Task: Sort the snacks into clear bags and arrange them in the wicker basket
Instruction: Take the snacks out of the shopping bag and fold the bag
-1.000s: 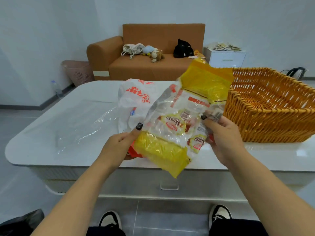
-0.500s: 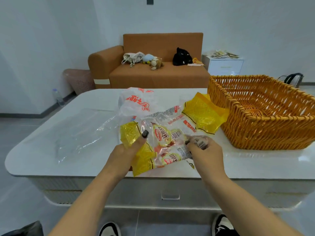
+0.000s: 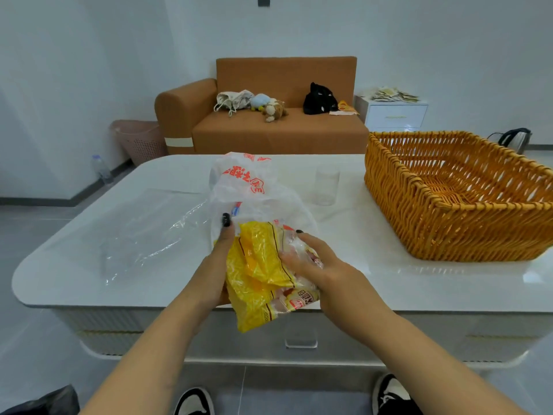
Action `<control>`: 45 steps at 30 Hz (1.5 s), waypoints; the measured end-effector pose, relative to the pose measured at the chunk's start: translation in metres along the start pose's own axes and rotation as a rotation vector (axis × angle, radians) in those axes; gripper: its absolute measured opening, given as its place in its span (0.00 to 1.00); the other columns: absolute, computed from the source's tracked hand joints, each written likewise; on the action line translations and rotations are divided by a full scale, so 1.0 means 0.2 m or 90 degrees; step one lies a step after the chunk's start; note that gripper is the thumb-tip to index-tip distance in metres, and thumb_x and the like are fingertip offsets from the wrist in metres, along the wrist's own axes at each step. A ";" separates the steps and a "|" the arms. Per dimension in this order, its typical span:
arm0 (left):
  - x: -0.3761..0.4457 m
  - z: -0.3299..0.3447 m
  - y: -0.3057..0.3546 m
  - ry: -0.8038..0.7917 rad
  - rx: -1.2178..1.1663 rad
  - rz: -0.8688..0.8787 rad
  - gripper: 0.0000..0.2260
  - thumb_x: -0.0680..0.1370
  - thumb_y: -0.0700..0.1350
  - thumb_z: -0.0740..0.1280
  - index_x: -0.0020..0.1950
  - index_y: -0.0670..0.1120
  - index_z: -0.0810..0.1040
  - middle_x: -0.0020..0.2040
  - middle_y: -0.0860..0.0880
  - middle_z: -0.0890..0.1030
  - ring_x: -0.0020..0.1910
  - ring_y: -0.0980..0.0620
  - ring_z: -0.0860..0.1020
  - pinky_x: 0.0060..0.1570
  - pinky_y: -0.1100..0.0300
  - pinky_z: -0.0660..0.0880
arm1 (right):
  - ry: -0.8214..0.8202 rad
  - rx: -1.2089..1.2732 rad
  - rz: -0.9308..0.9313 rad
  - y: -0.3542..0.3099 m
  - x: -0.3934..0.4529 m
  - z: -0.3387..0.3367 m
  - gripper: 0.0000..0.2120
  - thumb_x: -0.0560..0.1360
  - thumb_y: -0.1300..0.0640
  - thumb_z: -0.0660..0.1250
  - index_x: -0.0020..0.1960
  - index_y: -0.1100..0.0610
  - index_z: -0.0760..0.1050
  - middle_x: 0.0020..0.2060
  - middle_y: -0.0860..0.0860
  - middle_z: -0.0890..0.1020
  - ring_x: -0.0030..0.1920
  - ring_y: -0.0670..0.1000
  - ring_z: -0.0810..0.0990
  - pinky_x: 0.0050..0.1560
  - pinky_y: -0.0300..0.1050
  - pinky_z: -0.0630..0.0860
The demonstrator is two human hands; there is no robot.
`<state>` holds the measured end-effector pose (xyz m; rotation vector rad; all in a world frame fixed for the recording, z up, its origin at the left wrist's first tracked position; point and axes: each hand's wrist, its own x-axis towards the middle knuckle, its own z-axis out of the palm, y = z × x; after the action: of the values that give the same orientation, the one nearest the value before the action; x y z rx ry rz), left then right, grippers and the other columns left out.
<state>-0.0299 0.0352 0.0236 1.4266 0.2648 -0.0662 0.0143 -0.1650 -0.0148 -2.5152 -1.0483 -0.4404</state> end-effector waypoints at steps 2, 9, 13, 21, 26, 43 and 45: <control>0.00 -0.02 -0.02 0.052 0.104 -0.041 0.25 0.67 0.66 0.72 0.54 0.50 0.83 0.46 0.47 0.87 0.47 0.46 0.85 0.52 0.48 0.80 | -0.002 -0.005 -0.026 0.00 0.00 0.01 0.48 0.59 0.77 0.65 0.69 0.39 0.65 0.73 0.53 0.67 0.47 0.58 0.82 0.30 0.44 0.75; 0.03 -0.03 -0.03 0.164 0.138 0.025 0.02 0.76 0.43 0.70 0.44 0.48 0.83 0.41 0.49 0.86 0.41 0.50 0.84 0.43 0.56 0.80 | -0.068 0.814 0.281 -0.02 0.01 -0.11 0.39 0.60 0.58 0.73 0.69 0.41 0.67 0.64 0.38 0.75 0.61 0.46 0.79 0.59 0.49 0.75; 0.01 0.04 -0.05 0.203 0.085 0.162 0.03 0.78 0.44 0.69 0.48 0.50 0.83 0.40 0.55 0.86 0.40 0.60 0.83 0.34 0.71 0.75 | 0.143 0.905 0.469 -0.01 0.05 -0.14 0.32 0.67 0.59 0.76 0.67 0.53 0.68 0.54 0.52 0.80 0.48 0.50 0.82 0.53 0.52 0.78; 0.02 0.18 -0.13 0.259 0.064 0.238 0.18 0.76 0.54 0.66 0.63 0.47 0.79 0.54 0.52 0.84 0.52 0.57 0.82 0.48 0.67 0.79 | 0.097 0.989 0.523 -0.07 0.04 -0.12 0.09 0.74 0.62 0.69 0.55 0.58 0.78 0.47 0.58 0.84 0.50 0.60 0.84 0.49 0.51 0.80; 0.03 0.19 -0.15 0.188 0.019 0.204 0.16 0.80 0.49 0.63 0.68 0.48 0.75 0.58 0.49 0.82 0.56 0.52 0.81 0.49 0.64 0.80 | 0.074 0.925 0.505 -0.03 0.04 -0.18 0.10 0.77 0.61 0.65 0.57 0.53 0.77 0.51 0.57 0.84 0.50 0.58 0.84 0.57 0.57 0.78; 0.00 0.09 -0.07 0.048 -0.073 0.021 0.32 0.72 0.69 0.63 0.66 0.47 0.77 0.48 0.49 0.83 0.48 0.43 0.84 0.46 0.46 0.81 | -0.097 0.842 0.388 0.15 -0.01 -0.29 0.15 0.74 0.65 0.68 0.59 0.53 0.76 0.45 0.54 0.81 0.38 0.52 0.76 0.36 0.46 0.77; -0.01 0.07 -0.06 -0.026 -0.027 -0.017 0.36 0.65 0.69 0.68 0.66 0.48 0.77 0.53 0.46 0.84 0.49 0.43 0.84 0.43 0.46 0.81 | -0.136 0.814 0.374 0.15 -0.02 -0.29 0.15 0.75 0.67 0.67 0.59 0.54 0.77 0.42 0.53 0.80 0.35 0.50 0.74 0.34 0.43 0.74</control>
<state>-0.0312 0.0188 0.0145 1.3785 0.2505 -0.1112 0.0263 -0.2135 0.0283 -1.5357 -0.3411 0.5373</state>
